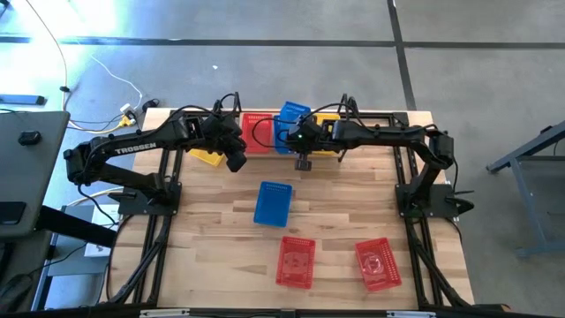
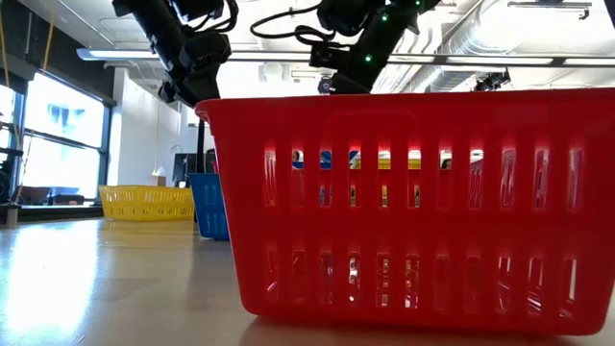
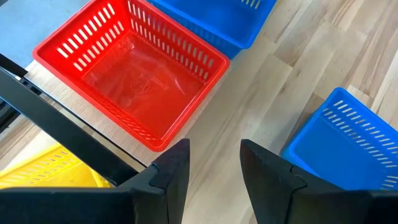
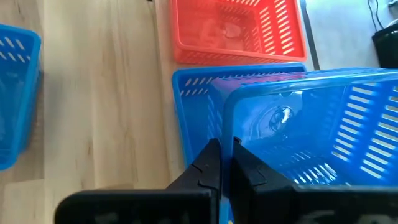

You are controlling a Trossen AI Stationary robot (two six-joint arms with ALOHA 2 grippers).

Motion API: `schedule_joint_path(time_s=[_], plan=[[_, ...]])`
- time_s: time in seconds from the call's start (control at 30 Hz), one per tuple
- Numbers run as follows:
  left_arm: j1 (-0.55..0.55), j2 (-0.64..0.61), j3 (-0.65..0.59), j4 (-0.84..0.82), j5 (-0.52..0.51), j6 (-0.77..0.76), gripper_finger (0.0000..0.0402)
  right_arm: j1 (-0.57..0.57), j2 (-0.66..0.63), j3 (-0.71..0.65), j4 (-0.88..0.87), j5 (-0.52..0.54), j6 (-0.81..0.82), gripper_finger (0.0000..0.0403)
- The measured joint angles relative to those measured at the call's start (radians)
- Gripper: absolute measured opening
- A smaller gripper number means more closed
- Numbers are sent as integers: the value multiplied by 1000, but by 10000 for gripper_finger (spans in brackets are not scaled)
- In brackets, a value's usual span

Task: Stack baskets on shelf by color
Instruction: Stack the right blue bin on top of the blue bin on the shelf, then stack the left red bin on top of the red bin on the shelf

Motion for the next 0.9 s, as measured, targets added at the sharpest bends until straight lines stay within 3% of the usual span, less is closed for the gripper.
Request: schedule_joint_path(time_s=[0.17, 0.53, 0.9], plan=[[0, 0, 0, 0, 0, 0, 131, 0, 0, 0, 6, 1, -24, 6], [0, 0, 0, 0, 0, 0, 131, 0, 0, 0, 36, 26, -18, 77], [0, 0, 0, 0, 0, 0, 131, -2, -7, 0, 49, 35, -17, 80]])
